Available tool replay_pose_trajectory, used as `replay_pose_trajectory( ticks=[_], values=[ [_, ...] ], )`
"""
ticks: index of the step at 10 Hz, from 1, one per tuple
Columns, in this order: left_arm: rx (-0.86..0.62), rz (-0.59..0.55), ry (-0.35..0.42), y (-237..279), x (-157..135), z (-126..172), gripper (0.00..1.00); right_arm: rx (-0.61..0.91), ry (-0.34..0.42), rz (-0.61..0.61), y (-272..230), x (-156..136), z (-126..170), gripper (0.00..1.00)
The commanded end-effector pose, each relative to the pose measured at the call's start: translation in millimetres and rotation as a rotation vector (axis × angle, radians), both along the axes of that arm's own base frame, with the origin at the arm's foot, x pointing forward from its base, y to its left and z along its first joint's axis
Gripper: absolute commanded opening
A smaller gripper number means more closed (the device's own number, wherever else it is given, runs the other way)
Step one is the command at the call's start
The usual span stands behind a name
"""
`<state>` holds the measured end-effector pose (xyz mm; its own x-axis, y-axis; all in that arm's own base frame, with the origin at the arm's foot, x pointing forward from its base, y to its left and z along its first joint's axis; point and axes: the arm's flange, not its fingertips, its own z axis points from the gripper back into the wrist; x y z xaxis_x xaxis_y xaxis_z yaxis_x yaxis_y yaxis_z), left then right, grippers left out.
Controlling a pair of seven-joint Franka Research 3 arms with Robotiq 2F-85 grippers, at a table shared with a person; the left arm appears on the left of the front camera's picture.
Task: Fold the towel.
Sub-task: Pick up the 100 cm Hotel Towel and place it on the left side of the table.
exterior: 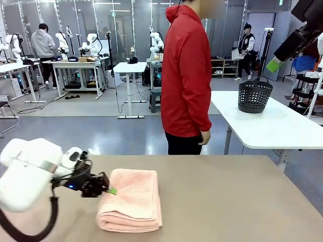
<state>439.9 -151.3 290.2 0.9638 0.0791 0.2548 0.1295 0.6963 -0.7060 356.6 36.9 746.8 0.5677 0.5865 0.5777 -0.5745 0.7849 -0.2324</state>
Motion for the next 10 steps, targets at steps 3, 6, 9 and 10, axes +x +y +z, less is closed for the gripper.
replay_pose_trajectory(
  ticks=[3,6,9,10],
  values=[
    [0.079,-0.027,0.018,117,-11,47,0.00,-0.007,-0.003,0.006,-1,0,0,1.00],
    [0.183,-0.018,0.024,195,-1,60,0.00,-0.007,-0.003,0.006,-1,0,0,1.00],
    [0.239,0.010,0.030,255,12,67,0.00,-0.007,-0.003,0.006,-1,0,0,1.00],
    [0.248,0.007,0.030,259,14,68,0.00,-0.007,-0.003,0.006,-1,0,0,1.00]
  ],
)
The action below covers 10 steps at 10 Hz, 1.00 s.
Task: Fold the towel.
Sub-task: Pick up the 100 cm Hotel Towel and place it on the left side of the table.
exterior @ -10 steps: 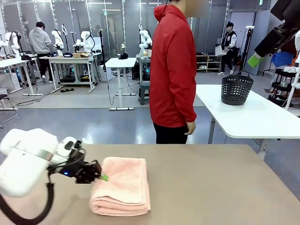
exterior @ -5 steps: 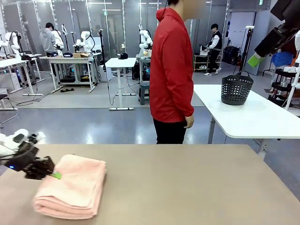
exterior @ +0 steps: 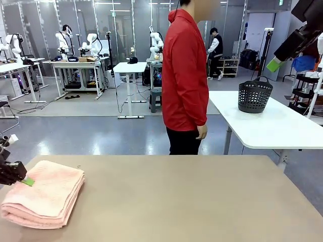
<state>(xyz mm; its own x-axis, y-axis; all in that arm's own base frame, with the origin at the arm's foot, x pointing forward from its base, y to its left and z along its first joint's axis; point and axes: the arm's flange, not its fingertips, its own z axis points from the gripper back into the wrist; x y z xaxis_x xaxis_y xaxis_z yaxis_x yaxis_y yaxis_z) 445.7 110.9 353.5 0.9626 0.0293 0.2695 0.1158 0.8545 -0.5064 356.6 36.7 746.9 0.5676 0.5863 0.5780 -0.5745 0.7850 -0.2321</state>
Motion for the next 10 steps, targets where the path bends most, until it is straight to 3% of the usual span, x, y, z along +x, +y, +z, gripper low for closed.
replay_pose_trajectory(
  ticks=[1,2,3,4,6,7,8,10],
  values=[
    [-0.010,-0.011,0.032,-3,9,5,0.00,-0.008,-0.003,0.006,-1,0,0,1.00],
    [-0.011,-0.007,0.037,-5,9,3,0.51,-0.008,-0.003,0.006,-1,0,0,1.00],
    [-0.006,-0.005,0.037,-6,7,4,0.65,-0.008,-0.003,0.006,-1,0,0,1.00],
    [0.007,-0.005,0.033,-7,4,6,1.00,-0.008,-0.003,0.006,-1,0,0,1.00],
    [0.027,0.004,0.014,-8,-2,14,1.00,-0.008,-0.003,0.006,-1,0,0,1.00],
    [0.034,0.009,0.014,-8,-3,18,0.88,-0.008,-0.003,0.006,-1,0,0,1.00],
    [0.038,0.018,0.010,-9,-5,23,0.98,-0.008,-0.003,0.006,-1,0,0,1.00],
    [0.060,0.052,0.009,-14,-8,33,1.00,-0.008,-0.003,0.006,-1,0,0,1.00]
  ],
)
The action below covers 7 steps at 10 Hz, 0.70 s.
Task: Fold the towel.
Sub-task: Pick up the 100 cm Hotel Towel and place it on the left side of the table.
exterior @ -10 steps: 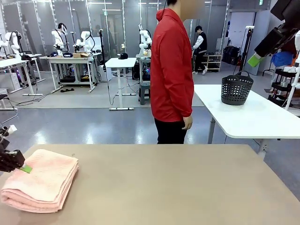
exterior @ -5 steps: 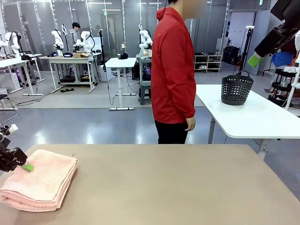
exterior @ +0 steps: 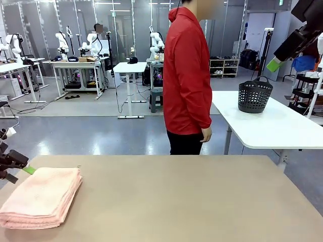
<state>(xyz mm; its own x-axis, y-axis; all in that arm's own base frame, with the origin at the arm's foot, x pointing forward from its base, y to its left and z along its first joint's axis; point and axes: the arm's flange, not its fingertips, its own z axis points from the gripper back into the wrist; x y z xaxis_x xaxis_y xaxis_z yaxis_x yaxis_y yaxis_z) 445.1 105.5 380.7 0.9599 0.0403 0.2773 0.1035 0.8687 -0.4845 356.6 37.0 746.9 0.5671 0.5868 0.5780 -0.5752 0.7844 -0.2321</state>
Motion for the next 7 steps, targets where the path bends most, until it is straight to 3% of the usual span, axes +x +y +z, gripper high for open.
replay_pose_trajectory(
  ticks=[1,2,7],
  values=[
    [0.034,0.040,0.038,-12,-8,10,1.00,-0.008,-0.003,0.005,-1,0,0,1.00],
    [0.000,0.000,0.000,0,0,0,1.00,-0.008,-0.003,0.005,-1,0,0,1.00],
    [0.000,0.000,0.000,0,0,0,1.00,-0.008,-0.003,0.005,-1,0,0,1.00]
  ],
)
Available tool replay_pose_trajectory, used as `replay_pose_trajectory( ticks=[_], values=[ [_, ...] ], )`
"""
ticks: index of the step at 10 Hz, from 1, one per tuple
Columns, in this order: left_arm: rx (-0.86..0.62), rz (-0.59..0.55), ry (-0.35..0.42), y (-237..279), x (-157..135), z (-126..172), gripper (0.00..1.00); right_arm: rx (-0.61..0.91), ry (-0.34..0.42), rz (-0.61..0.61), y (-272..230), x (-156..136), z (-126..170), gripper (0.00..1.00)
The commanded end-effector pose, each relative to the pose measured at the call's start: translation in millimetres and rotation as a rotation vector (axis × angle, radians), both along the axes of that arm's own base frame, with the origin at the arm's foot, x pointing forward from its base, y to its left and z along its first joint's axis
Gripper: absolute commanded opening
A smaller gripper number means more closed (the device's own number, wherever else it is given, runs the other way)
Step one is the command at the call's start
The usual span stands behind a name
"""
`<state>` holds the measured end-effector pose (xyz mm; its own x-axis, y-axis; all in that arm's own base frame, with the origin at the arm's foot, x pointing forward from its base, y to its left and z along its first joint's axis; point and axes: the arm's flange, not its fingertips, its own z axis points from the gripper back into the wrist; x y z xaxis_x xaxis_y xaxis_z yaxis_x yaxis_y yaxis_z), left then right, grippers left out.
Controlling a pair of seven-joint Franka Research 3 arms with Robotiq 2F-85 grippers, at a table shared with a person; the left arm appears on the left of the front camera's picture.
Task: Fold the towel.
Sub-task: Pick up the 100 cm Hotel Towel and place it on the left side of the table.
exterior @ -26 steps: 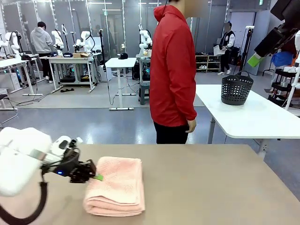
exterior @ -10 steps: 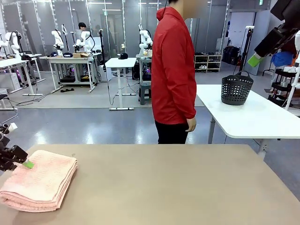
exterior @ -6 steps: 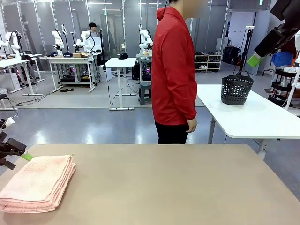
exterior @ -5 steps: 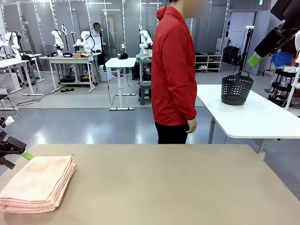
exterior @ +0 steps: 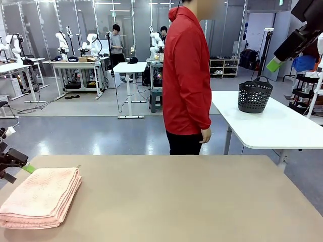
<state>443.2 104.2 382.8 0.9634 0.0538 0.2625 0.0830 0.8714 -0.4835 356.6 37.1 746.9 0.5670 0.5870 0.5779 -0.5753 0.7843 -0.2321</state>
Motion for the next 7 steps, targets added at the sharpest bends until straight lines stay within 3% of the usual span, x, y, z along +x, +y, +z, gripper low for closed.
replay_pose_trajectory(
  ticks=[1,7],
  values=[
    [-0.003,-0.015,-0.016,1.3,1.9,-2.1,1.00,-0.008,-0.003,0.005,-1.3,0.2,0.3,1.00],
    [-0.003,-0.015,-0.016,1.3,1.9,-2.1,1.00,-0.008,-0.003,0.005,-1.3,0.2,0.3,1.00]
  ],
)
